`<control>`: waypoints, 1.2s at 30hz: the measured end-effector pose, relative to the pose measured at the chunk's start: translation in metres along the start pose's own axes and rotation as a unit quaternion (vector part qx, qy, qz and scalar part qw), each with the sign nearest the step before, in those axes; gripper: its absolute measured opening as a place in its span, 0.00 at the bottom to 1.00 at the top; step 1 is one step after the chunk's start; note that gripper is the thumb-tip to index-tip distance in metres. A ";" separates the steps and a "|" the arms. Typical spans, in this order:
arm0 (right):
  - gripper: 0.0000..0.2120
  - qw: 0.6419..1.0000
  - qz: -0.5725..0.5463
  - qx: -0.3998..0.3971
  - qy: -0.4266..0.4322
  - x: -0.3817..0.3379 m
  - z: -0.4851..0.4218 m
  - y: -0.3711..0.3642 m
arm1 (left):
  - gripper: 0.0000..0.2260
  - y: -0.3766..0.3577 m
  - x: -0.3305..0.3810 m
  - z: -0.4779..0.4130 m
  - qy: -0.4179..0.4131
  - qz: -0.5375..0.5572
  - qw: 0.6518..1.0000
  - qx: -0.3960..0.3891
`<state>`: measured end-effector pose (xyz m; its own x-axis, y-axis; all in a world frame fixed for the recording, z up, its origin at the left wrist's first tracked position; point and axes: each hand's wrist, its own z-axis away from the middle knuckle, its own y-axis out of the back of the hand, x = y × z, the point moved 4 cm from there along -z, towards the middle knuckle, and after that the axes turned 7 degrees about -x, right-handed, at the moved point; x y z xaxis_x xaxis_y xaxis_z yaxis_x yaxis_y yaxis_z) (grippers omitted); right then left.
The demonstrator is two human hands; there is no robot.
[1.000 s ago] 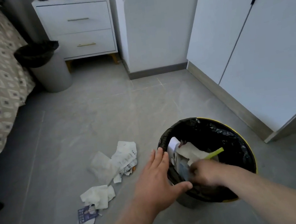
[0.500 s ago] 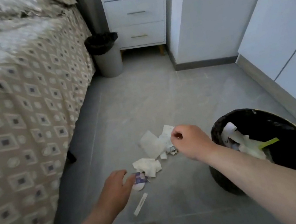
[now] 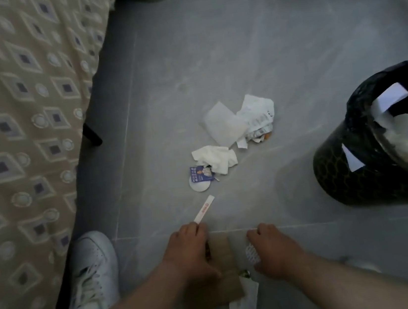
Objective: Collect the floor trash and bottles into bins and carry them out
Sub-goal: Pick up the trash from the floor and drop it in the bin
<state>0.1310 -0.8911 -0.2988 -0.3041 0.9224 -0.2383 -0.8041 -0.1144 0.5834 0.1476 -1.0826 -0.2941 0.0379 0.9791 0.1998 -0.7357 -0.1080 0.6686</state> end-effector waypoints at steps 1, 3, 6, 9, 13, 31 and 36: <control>0.23 1.000 0.007 0.011 0.002 0.002 0.000 -0.005 | 0.42 -0.007 0.001 -0.002 0.007 -0.002 1.000 0.008; 0.24 1.000 0.017 0.018 0.005 0.005 -0.001 -0.011 | 0.36 -0.015 0.003 -0.003 0.027 -0.006 0.999 0.021; 0.21 1.000 0.000 0.025 -0.007 0.011 -0.005 -0.015 | 0.33 -0.014 0.003 -0.009 0.040 0.000 0.998 0.038; 0.13 0.999 -0.038 0.027 -0.011 0.018 -0.008 -0.011 | 0.30 -0.010 -0.001 -0.015 0.040 0.009 0.999 0.030; 0.15 0.997 -0.072 -0.026 0.031 0.019 0.001 -0.008 | 0.35 -0.007 -0.013 -0.016 0.049 0.025 0.998 0.022; 0.11 0.983 -0.181 0.032 0.020 -0.033 -0.017 -0.034 | 0.29 -0.005 -0.028 -0.021 0.058 0.120 0.991 0.001; 0.05 0.969 -0.235 0.072 0.000 0.002 -0.014 0.007 | 0.18 0.010 -0.049 -0.012 0.068 0.293 0.954 -0.013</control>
<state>0.1175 -0.8957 -0.3061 0.0785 0.8606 -0.5031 -0.7744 0.3705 0.5128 0.1303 -1.1292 -0.3064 -0.4708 0.7661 0.4374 -0.6212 -0.6400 0.4523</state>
